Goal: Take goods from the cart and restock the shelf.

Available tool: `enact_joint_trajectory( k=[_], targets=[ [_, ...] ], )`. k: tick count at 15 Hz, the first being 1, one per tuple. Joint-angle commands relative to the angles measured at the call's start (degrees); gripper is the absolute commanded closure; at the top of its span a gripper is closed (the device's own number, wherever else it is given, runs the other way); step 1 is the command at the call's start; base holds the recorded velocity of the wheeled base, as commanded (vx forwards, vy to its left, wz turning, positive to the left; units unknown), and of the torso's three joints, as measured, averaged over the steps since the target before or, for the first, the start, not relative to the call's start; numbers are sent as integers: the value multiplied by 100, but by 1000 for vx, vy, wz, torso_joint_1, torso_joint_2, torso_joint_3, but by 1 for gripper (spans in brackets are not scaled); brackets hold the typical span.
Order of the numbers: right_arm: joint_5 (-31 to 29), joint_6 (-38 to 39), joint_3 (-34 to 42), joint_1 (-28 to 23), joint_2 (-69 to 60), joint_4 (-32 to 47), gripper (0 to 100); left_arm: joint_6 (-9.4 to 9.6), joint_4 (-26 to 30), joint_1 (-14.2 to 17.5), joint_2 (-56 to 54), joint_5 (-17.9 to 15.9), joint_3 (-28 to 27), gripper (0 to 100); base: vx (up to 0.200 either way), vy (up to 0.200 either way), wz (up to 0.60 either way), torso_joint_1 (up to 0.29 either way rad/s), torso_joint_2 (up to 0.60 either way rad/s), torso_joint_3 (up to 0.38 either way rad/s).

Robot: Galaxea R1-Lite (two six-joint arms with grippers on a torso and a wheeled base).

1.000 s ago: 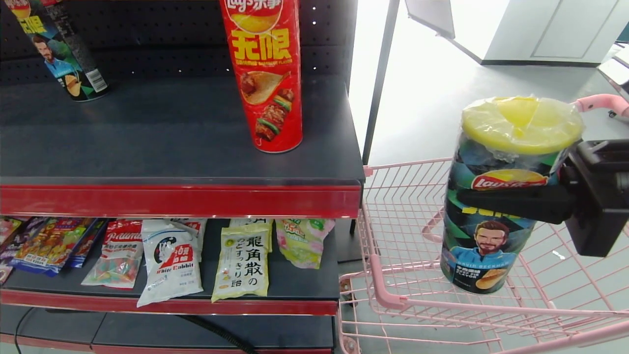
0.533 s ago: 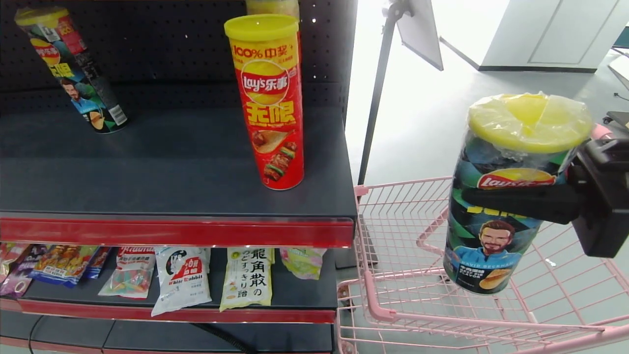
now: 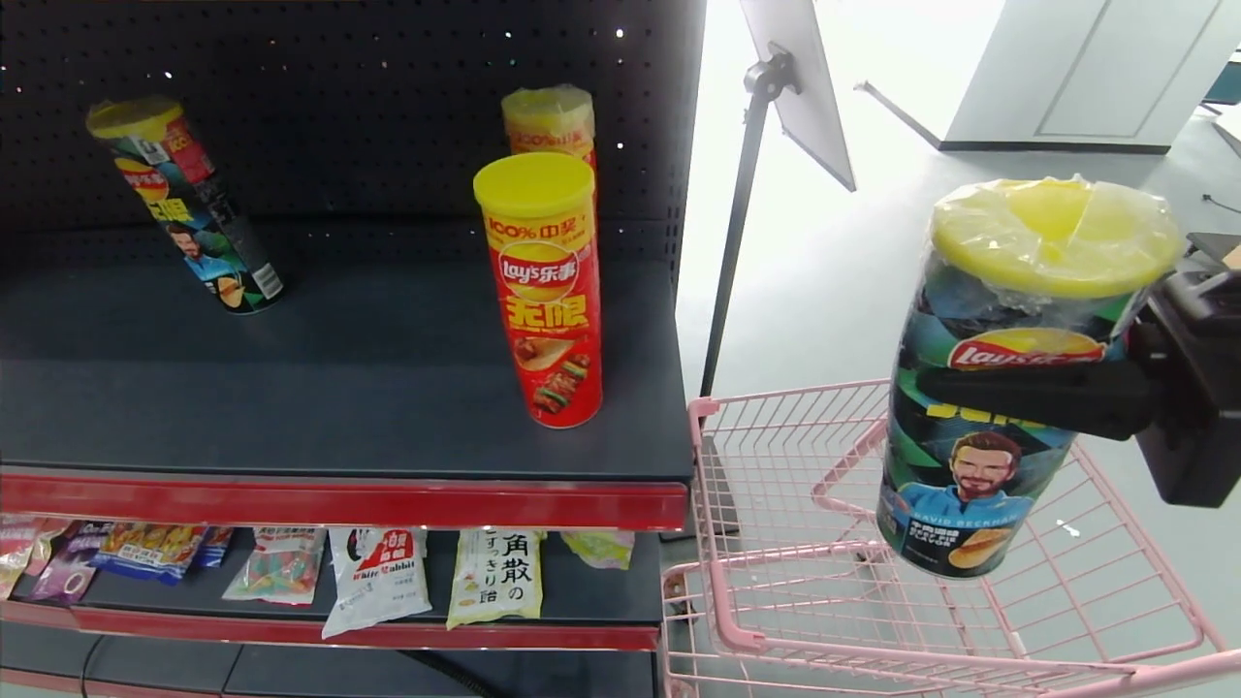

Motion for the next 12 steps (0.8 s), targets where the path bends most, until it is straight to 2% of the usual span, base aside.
enact_joint_trajectory(
  k=[1,5,12],
  targets=[
    [0,-2,-3,13,-17,1,100,0,2,2,5,1,0,0,0,0,0,173,-388,-212],
    [9,-2,23,13,-105,-7,100,0,2,2,5,1,0,0,0,0,0,143,-322,-177],
    [44,-2,173,66,-219,-43,100,0,2,2,5,1,0,0,0,0,0,5,-9,-5]
  ],
)
